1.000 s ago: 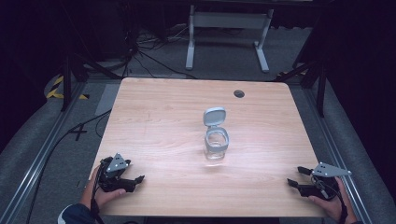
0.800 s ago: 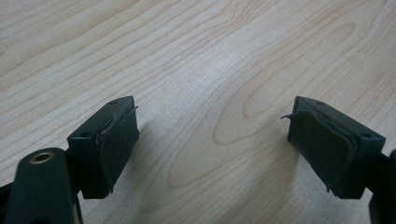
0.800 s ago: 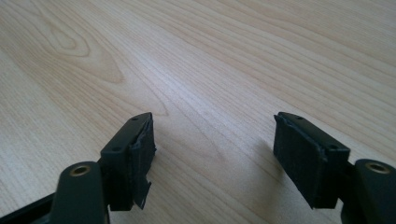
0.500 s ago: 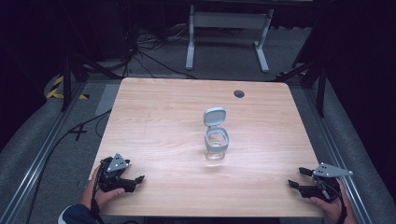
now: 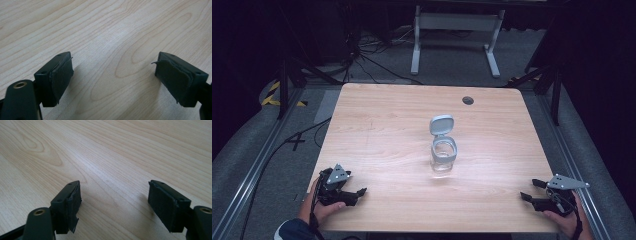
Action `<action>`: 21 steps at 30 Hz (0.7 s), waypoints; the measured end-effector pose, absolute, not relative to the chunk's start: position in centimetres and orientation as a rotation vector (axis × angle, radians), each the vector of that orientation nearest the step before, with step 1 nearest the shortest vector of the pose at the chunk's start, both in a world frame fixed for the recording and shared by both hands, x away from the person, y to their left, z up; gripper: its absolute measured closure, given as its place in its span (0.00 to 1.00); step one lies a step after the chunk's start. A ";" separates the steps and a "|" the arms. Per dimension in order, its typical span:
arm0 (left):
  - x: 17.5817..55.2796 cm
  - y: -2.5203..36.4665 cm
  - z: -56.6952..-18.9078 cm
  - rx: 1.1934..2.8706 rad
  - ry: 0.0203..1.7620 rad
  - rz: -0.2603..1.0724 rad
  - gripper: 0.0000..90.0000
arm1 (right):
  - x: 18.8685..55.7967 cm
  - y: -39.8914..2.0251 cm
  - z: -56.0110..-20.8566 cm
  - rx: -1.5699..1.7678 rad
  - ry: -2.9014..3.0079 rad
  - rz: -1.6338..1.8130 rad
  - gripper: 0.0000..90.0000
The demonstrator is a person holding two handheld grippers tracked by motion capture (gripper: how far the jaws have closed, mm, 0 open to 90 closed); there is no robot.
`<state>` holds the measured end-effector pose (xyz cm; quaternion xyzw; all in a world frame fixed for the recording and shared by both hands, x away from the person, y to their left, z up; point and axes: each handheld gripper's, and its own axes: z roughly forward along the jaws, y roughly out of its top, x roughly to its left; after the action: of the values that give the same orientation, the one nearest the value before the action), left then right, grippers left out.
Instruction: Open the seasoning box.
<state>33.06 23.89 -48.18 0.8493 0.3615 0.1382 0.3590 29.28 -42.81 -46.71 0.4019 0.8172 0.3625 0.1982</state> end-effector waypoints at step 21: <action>33.2 24.0 -48.1 2.204 0.911 0.378 0.16 | 29.3 -42.8 -46.7 1.126 2.285 1.012 0.29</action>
<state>33.24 23.99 -48.14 0.8531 0.3527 0.1465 0.3554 29.27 -42.81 -46.71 0.4027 0.8169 0.3619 0.1990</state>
